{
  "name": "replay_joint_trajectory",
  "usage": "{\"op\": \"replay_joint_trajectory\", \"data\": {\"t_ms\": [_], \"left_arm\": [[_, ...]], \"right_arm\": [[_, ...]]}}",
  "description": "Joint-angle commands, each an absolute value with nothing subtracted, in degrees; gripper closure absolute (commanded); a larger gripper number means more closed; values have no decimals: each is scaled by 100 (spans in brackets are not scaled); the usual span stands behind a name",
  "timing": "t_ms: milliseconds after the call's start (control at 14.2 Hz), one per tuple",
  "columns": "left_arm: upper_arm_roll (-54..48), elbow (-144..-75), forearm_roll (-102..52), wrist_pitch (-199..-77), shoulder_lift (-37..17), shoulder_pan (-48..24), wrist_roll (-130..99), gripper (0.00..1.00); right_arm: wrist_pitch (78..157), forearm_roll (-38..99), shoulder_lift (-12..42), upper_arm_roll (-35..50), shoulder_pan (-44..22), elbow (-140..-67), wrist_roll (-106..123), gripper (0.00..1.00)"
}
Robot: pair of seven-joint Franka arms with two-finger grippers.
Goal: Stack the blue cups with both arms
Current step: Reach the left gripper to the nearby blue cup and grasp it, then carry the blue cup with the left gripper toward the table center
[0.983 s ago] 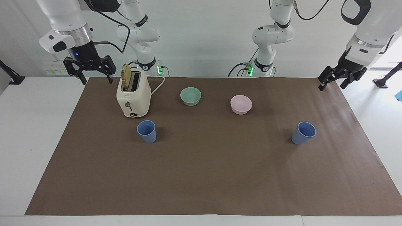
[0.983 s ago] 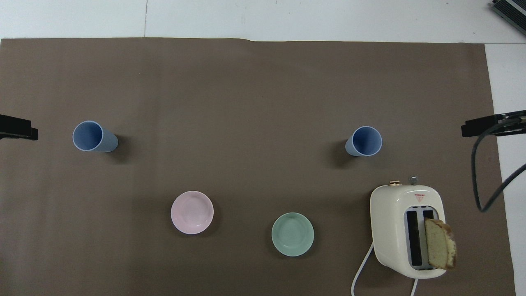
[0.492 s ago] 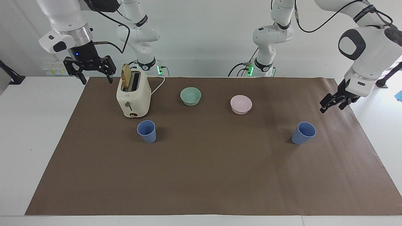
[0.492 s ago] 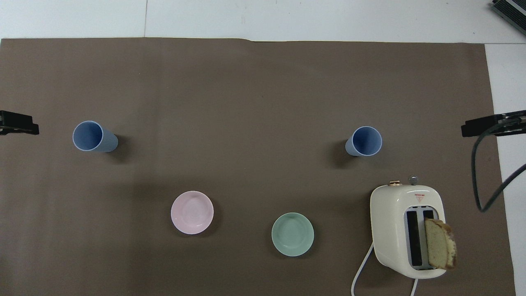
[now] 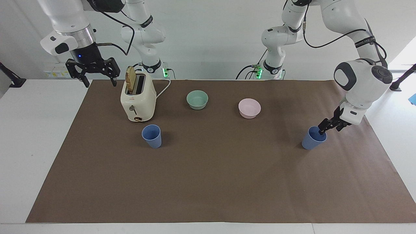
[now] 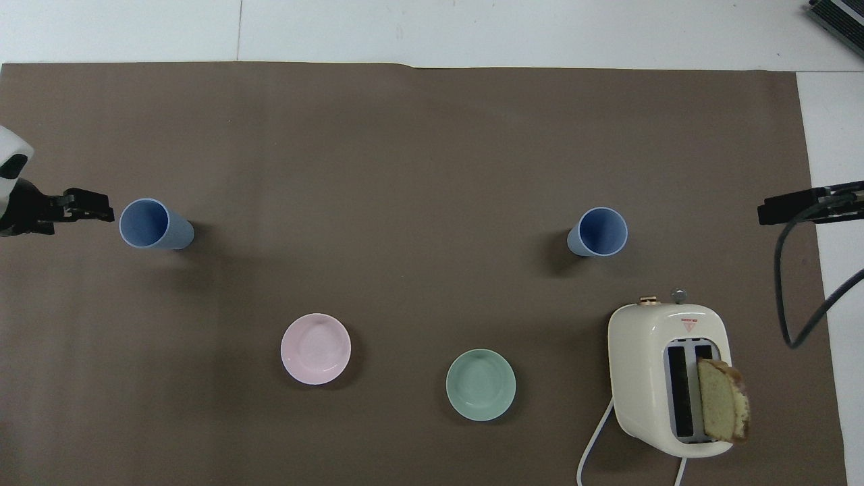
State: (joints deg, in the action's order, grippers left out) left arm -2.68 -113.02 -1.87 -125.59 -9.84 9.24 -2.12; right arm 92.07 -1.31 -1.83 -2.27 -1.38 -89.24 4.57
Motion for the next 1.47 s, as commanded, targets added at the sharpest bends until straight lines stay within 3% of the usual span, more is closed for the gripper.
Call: {"op": "replay_joint_trajectory", "data": {"t_ms": [0, 70, 140, 211, 281, 351, 843, 1194, 1405], "left_arm": [[-264, -11592, -220, -12937, -932, 870, -413, 0], [-264, -11619, -220, -12937, -932, 870, -413, 0], [-264, -11628, -228, -12946, -932, 879, -422, 11], [-264, -11628, -281, -12946, -932, 879, -431, 47], [-264, -11619, -333, -12938, -932, 879, -422, 91], [-272, -11610, -343, -12929, -932, 888, -404, 100], [-299, -11137, -527, -12815, -1090, 870, -404, 100], [-378, -10145, -940, -11569, -967, 713, -658, 100], [-378, -9721, -923, -11171, -967, 196, -1465, 100]], "right_arm": [[9202, -132, -255, -246, -167, -8982, 378, 0], [9202, -132, -255, -246, -158, -8982, 378, 0], [9202, -132, -255, -246, -158, -8982, 378, 0], [9202, -132, -255, -246, -158, -8982, 378, 0], [9202, -132, -255, -246, -158, -8982, 378, 0], [9202, -132, -255, -246, -158, -8982, 378, 0], [9193, -132, -255, -246, -158, -8982, 378, 0], [9202, -132, -255, -246, -167, -8982, 378, 0], [9202, -132, -255, -246, -158, -8982, 378, 0]]}}
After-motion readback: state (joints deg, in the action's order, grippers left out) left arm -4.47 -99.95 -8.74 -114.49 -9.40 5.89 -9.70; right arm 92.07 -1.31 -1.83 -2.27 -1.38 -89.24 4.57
